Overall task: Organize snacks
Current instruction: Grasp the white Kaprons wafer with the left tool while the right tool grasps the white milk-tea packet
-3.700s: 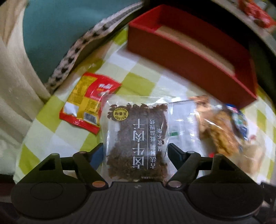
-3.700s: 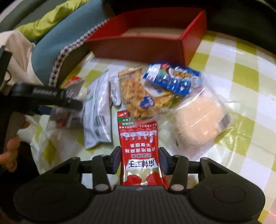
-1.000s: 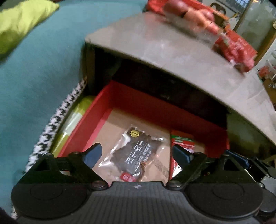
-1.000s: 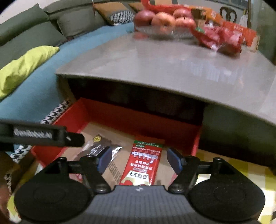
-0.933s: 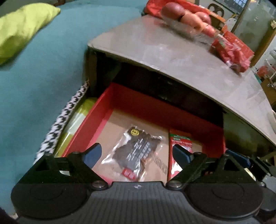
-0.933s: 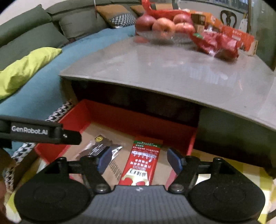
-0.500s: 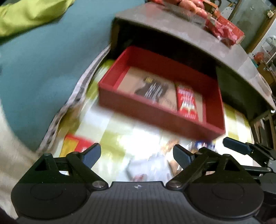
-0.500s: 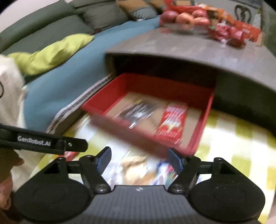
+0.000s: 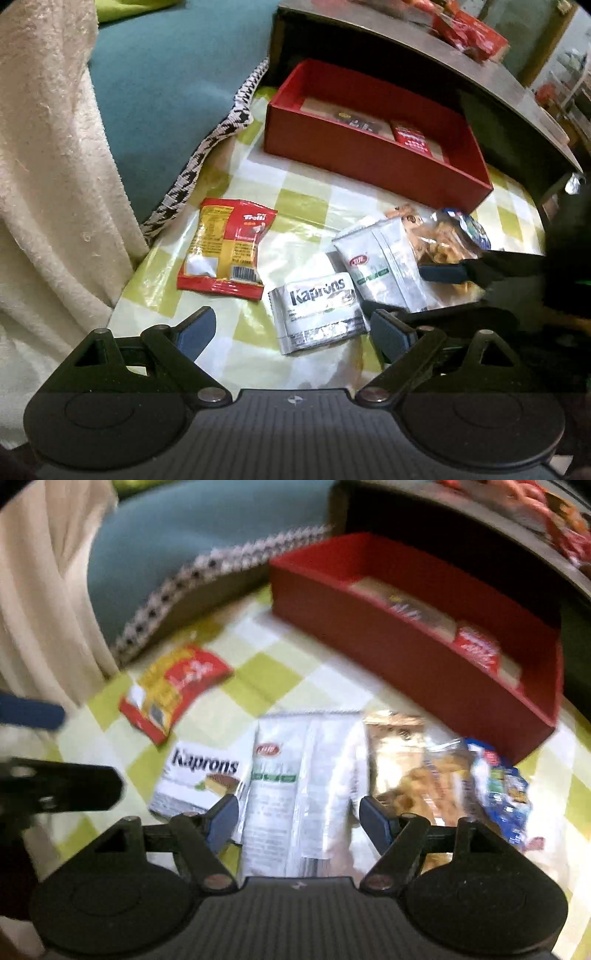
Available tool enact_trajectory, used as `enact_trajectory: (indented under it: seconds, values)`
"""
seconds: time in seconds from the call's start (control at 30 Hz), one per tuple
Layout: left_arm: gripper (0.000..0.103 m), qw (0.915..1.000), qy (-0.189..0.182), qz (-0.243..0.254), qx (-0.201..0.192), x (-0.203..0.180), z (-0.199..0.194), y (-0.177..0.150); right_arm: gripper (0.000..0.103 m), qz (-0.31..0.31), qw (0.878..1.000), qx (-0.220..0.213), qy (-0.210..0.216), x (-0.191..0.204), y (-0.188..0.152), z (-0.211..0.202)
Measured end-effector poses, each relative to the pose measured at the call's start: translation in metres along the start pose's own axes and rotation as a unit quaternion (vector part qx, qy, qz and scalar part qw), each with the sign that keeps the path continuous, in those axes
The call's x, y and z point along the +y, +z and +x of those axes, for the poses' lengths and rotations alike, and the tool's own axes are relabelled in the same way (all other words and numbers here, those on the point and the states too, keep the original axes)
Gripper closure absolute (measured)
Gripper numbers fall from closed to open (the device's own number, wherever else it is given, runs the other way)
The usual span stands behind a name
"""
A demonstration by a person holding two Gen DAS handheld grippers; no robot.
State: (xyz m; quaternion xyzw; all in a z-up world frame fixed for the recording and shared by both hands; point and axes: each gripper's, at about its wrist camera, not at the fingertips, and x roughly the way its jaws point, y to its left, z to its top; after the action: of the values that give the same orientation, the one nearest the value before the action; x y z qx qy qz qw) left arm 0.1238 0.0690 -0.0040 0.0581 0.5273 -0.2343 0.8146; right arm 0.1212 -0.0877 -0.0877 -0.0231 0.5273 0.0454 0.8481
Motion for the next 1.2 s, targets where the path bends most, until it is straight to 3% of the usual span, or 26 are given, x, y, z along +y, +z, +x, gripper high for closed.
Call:
enact_trajectory:
  seconds: [0.13, 0.17, 0.2, 0.3, 0.57, 0.67, 0.7, 0.77, 0.9, 1.03, 1.1, 1.17, 1.2]
  values:
    - [0.009, 0.9997, -0.007, 0.023, -0.001, -0.002, 0.000, -0.005, 0.024, -0.008, 1.000, 0.015, -0.012, -0.001, -0.007, 0.016]
    - [0.008, 0.9995, -0.006, 0.032, 0.002, -0.004, 0.001, -0.007, 0.037, -0.011, 1.000, 0.014, -0.013, -0.003, -0.009, 0.014]
    - [0.008, 0.9990, -0.006, 0.043, 0.006, -0.007, 0.003, -0.008, 0.042, -0.014, 1.000, 0.015, -0.012, -0.004, -0.011, 0.010]
    - [0.008, 0.9958, -0.018, 0.087, 0.023, -0.018, 0.008, -0.014, 0.049, -0.020, 0.999, 0.034, 0.001, -0.015, -0.025, -0.002]
    - [0.007, 0.9680, -0.042, 0.237, 0.069, -0.055, 0.052, -0.007, 0.049, 0.024, 0.997, 0.051, 0.056, -0.046, -0.073, -0.033]
    - [0.012, 0.9557, -0.038, 0.274, 0.101, -0.054, 0.077, 0.001, 0.049, 0.051, 0.995, 0.045, 0.077, -0.055, -0.082, -0.033]
    - [0.009, 0.9521, -0.031, 0.285, 0.106, -0.053, 0.084, 0.002, 0.049, 0.056, 0.994, 0.044, 0.084, -0.058, -0.081, -0.035]
    - [0.013, 0.9464, -0.008, 0.305, 0.106, -0.053, 0.090, 0.003, 0.049, 0.072, 0.992, 0.045, 0.095, -0.063, -0.082, -0.034]
    - [0.030, 0.9549, 0.020, 0.276, 0.107, -0.055, 0.086, 0.000, 0.049, 0.094, 0.988, 0.044, 0.111, -0.073, -0.082, -0.035]
    - [0.053, 0.9676, -0.049, 0.217, 0.119, -0.058, 0.066, -0.008, 0.049, 0.097, 0.989, 0.044, 0.101, -0.077, -0.085, -0.037]
    - [0.049, 0.9685, -0.047, 0.214, 0.119, -0.064, 0.064, -0.017, 0.049, 0.095, 0.989, 0.044, 0.101, -0.076, -0.086, -0.038]
    - [0.020, 0.9660, -0.025, 0.231, 0.114, -0.069, 0.066, -0.022, 0.049, 0.089, 0.990, 0.042, 0.097, -0.073, -0.087, -0.038]
    - [0.016, 0.9661, -0.007, 0.234, 0.109, -0.070, 0.068, -0.024, 0.049, 0.086, 0.991, 0.040, 0.094, -0.072, -0.088, -0.038]
